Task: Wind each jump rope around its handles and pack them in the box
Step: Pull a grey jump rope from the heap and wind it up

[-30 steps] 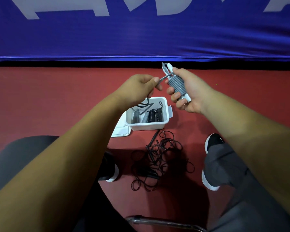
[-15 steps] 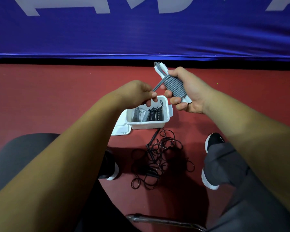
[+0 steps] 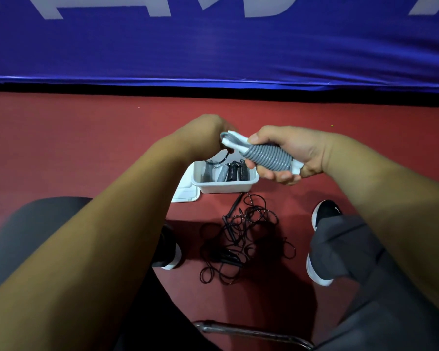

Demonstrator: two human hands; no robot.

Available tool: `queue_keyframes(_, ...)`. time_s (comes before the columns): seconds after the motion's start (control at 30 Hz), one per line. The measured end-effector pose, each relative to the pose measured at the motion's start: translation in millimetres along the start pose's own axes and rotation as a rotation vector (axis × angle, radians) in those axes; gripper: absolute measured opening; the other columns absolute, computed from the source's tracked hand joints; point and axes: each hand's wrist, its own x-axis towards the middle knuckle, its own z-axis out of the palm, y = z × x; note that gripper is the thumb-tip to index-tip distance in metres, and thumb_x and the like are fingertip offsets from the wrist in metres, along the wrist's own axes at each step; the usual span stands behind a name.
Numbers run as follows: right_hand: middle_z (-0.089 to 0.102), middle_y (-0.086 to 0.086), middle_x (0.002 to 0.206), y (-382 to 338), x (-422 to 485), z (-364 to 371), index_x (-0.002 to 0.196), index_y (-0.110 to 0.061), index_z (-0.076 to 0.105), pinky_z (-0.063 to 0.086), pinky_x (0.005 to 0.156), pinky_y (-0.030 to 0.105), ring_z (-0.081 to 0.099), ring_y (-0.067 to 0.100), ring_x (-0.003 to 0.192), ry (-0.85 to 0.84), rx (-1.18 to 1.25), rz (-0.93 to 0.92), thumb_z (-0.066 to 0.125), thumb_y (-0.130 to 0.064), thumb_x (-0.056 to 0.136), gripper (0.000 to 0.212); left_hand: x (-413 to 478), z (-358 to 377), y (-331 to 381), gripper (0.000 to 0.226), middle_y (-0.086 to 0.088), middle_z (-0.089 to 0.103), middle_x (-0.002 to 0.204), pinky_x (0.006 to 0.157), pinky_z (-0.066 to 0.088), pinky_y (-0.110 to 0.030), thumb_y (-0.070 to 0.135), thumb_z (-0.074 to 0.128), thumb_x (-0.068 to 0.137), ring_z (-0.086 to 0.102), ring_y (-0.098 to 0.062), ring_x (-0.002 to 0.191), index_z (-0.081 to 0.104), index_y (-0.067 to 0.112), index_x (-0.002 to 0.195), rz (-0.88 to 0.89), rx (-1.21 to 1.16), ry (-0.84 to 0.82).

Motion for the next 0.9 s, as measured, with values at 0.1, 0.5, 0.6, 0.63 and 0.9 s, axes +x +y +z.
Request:
queue_keyframes(0.1, 0.065, 0.015, 0.065, 1.8, -0.5, -2.2, 0.089, -0.003, 0.073, 0.042, 0.035, 0.022, 0.054, 0.018, 0.038, -0.033, -0.116, 0.099, 0.053, -0.047, 0.096, 0.048, -2.2, 2.5, 1.9, 0.019, 0.0, 0.072, 0.082, 0.065, 0.044, -0.023, 0.01, 0.062, 0.092, 0.06, -0.014, 0.073, 0.077, 0.021, 0.096, 0.033, -0.072, -0.002)
queue_keyframes(0.5, 0.08, 0.017, 0.094, 4.4, 12.9, -6.3, 0.123, -0.015, 0.064, 0.05, 0.047, 0.025, 0.061, 0.019, 0.056, 0.266, -0.503, 0.181, 0.056, -0.044, 0.106, 0.035, 2.2, 4.4, 8.6, 0.004, 0.01, 0.066, 0.072, 0.053, 0.037, -0.009, 0.019, 0.081, 0.087, 0.056, 0.004, 0.059, 0.078, 0.018, 0.09, 0.028, -0.106, 0.154)
queue_keyframes(0.6, 0.079, 0.022, 0.097, 9.9, 19.0, -14.5, 0.121, -0.016, 0.066, 0.05, 0.048, 0.027, 0.061, 0.022, 0.059, 0.383, -0.509, 0.123, 0.053, -0.045, 0.108, 0.034, 4.6, 4.6, 7.1, 0.007, 0.006, 0.069, 0.078, 0.063, 0.045, -0.021, 0.022, 0.083, 0.087, 0.063, -0.007, 0.072, 0.079, 0.019, 0.092, -0.002, -0.005, 0.138)
queue_keyframes(0.63, 0.078, 0.023, 0.097, 11.3, 20.9, -16.3, 0.12, -0.015, 0.065, 0.05, 0.047, 0.026, 0.061, 0.022, 0.057, 0.417, -0.494, 0.104, 0.052, -0.044, 0.109, 0.034, 4.9, 5.5, 7.4, 0.007, 0.006, 0.069, 0.078, 0.066, 0.048, -0.025, 0.022, 0.083, 0.087, 0.065, -0.014, 0.075, 0.079, 0.02, 0.092, -0.013, 0.031, 0.129)
queue_keyframes(0.9, 0.077, 0.016, 0.104, 9.9, 25.2, -14.8, 0.121, -0.013, 0.061, 0.058, 0.052, 0.03, 0.07, 0.021, 0.071, 0.548, -0.348, -0.001, 0.045, -0.045, 0.113, 0.036, 11.9, 9.1, 9.3, 0.021, 0.011, 0.067, 0.077, 0.08, 0.051, -0.034, 0.043, 0.088, 0.077, 0.062, -0.017, 0.085, 0.081, 0.032, 0.093, -0.089, 0.19, 0.242)
